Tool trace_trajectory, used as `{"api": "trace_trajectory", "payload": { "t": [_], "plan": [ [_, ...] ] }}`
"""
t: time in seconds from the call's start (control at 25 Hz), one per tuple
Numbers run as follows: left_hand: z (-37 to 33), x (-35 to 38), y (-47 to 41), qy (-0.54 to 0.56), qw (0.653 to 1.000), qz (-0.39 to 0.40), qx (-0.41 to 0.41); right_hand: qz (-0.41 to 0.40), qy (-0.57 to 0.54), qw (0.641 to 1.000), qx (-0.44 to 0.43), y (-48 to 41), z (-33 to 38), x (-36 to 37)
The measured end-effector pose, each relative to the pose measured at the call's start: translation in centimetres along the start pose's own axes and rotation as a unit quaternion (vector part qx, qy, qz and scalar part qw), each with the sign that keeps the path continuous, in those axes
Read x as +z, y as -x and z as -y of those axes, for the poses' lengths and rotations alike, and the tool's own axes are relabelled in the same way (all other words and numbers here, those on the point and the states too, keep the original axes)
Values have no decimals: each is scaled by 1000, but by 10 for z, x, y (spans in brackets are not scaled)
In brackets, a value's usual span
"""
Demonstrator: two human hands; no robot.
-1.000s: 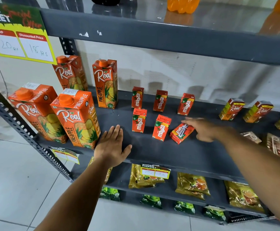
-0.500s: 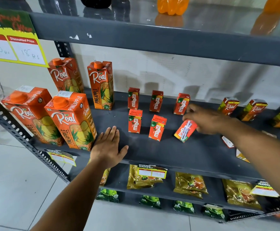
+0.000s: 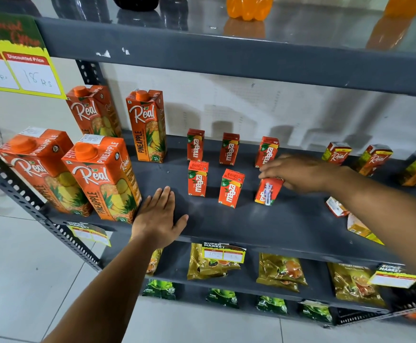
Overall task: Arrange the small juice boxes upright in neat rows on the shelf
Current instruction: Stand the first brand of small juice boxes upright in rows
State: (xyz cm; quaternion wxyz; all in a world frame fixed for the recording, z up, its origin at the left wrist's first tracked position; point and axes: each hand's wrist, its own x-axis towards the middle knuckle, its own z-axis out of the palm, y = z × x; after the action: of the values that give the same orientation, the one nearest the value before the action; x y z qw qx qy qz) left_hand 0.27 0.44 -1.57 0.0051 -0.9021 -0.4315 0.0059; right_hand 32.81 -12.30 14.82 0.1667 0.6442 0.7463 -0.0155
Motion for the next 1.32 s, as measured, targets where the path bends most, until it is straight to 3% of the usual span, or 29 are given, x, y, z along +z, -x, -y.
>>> {"api": "trace_trajectory", "payload": {
  "t": [0.24, 0.6, 0.72, 0.84, 0.96, 1.04, 1.12, 1.16, 1.24, 1.28, 1.32],
  "plan": [
    [-1, -1, 2, -1, 1000, -2, -3, 33, -59, 982, 176, -17, 3, 0],
    [-2, -1, 3, 5, 1000, -3, -3, 18, -91, 962, 256, -36, 12, 7],
    [-2, -2, 3, 10, 1000, -6, -4, 24, -131, 960, 246, -34, 8, 7],
    [-3, -2, 4, 10, 1000, -7, -4, 69, -143, 974, 165, -23, 10, -1],
    [-3, -3, 4, 8, 1000, -6, -3, 51, 33, 996, 66, -11, 27, -3],
    [-4, -5, 4, 9, 1000, -5, -3, 18, 135, 989, 53, -16, 39, 4],
    [-4, -6, 4, 12, 1000, -5, -1, 17, 156, 984, 84, -23, 38, 8],
    [-4, -5, 5, 12, 1000, -6, -2, 15, 128, 986, 107, -23, 32, 9],
    [-4, -5, 6, 13, 1000, -10, -4, -17, -30, 983, 182, -15, 9, 13],
    [-4, -4, 5, 12, 1000, -11, -4, -69, -156, 960, 223, -8, 0, 19],
    [-4, -3, 5, 13, 1000, -13, -5, -152, -313, 903, 252, 0, -3, 30]
  ]
}}
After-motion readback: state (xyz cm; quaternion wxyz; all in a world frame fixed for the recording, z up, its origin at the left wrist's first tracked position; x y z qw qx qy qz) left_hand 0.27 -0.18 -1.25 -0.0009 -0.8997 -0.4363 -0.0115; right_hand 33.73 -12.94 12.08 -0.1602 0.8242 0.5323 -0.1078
